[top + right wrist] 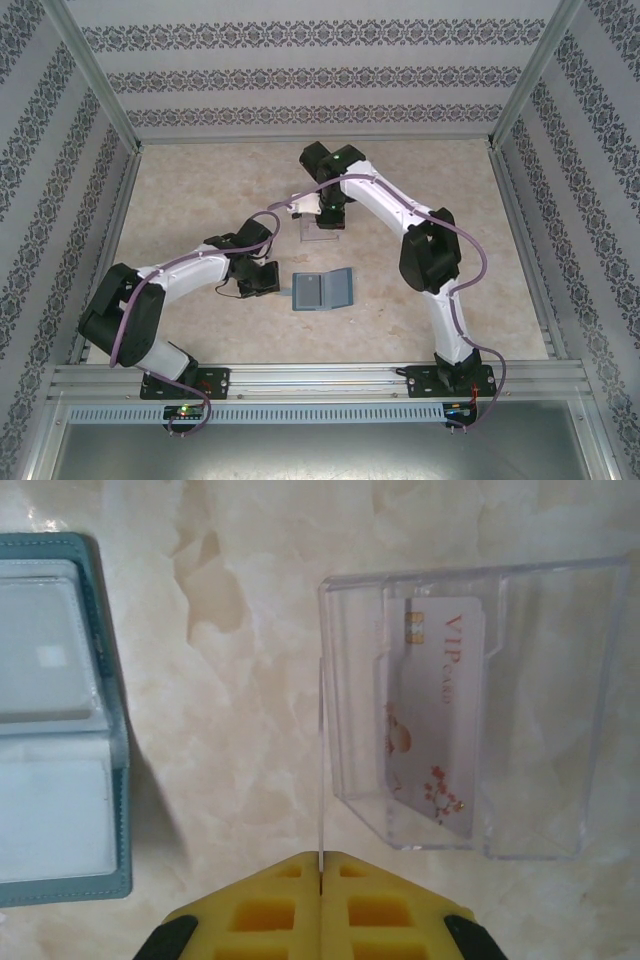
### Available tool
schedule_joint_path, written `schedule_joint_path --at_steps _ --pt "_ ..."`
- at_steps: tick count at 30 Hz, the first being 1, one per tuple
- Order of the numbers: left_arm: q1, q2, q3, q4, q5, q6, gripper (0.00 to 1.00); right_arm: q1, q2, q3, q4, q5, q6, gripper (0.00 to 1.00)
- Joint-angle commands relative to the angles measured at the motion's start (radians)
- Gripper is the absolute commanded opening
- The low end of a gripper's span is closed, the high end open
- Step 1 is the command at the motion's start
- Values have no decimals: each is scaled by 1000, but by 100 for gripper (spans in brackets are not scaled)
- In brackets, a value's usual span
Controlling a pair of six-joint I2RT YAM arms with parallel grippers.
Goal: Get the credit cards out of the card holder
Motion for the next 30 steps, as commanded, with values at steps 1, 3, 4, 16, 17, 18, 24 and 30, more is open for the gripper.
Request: schedule_joint_path --at_steps 1,3,4,16,17,18,24,30 --pt "16 -35 -16 -3 -23 -15 2 -5 41 82 -64 16 -57 1" --pt "18 -47 -20 -13 -28 -17 2 -6 64 118 -74 6 -64 1" --pt "19 -53 -20 -21 -30 -18 2 -7 72 131 -73 1 -68 1" --pt "36 -106 -34 -68 -58 -21 2 -11 207 315 -113 39 -110 1" --pt "37 -108 -35 -71 -59 -22 2 -12 213 321 -115 40 -112 1" --pt "40 -110 -37 -70 -60 -22 2 -11 218 322 -117 40 -114 1" --pt "48 -102 -40 -63 -54 -21 2 -15 243 319 -138 33 -112 1" --pt "51 -80 -38 -52 -43 -15 2 -14 261 307 -149 3 -100 2"
